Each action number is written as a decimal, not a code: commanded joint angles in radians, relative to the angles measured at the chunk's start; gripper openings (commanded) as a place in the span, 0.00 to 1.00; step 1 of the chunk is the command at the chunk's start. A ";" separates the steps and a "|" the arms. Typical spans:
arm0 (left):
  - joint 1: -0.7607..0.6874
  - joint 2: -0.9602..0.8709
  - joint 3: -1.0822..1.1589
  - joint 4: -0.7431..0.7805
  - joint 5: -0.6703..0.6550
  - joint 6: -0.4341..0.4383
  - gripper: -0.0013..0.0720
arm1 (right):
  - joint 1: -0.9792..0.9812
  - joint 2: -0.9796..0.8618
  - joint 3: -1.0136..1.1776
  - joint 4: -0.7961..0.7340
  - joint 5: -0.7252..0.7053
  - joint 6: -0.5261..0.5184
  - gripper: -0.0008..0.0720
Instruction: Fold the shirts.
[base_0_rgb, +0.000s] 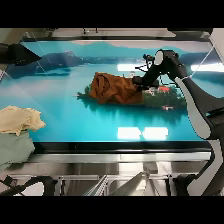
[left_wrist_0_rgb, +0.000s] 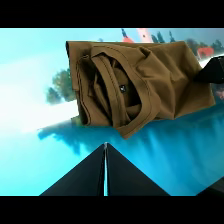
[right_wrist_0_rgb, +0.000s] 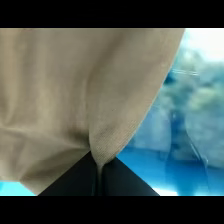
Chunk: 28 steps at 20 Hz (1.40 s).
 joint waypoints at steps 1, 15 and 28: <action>0.000 0.000 0.000 0.001 -0.025 -0.003 0.04 | -0.037 0.004 -0.023 -0.030 0.016 0.081 0.04; -0.001 0.000 0.000 -0.002 -0.023 -0.011 0.04 | -0.211 0.146 -0.105 -0.038 0.013 -0.036 0.03; -0.001 -0.001 -0.001 -0.002 -0.008 -0.042 0.04 | -1.253 0.487 -0.149 0.178 0.138 -0.041 0.03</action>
